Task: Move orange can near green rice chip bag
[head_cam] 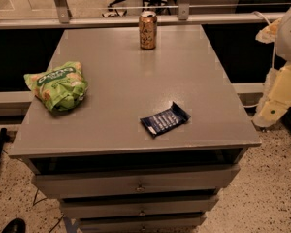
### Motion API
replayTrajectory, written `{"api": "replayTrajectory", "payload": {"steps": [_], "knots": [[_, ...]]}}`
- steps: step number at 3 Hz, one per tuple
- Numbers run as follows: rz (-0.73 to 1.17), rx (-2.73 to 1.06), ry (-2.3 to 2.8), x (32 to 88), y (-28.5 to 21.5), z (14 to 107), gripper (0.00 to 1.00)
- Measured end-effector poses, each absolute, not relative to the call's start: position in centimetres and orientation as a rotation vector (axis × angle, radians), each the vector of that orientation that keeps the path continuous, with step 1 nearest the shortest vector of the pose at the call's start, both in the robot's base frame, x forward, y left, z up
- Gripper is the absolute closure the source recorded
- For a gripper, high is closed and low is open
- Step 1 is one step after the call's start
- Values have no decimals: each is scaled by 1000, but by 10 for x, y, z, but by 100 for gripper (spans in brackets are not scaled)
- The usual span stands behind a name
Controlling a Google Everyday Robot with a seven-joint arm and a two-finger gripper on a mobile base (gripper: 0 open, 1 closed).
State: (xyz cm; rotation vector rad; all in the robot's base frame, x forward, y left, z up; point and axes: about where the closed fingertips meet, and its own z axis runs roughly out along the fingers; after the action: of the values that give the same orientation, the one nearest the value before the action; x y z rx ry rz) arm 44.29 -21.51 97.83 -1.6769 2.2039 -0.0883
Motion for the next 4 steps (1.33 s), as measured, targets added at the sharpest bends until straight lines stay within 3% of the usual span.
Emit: {"api": "replayTrajectory", "payload": {"steps": [1, 4], "knots": [[-49, -1571, 2142, 468, -206, 975, 0], [131, -1141, 1933, 645, -141, 965, 0]]}}
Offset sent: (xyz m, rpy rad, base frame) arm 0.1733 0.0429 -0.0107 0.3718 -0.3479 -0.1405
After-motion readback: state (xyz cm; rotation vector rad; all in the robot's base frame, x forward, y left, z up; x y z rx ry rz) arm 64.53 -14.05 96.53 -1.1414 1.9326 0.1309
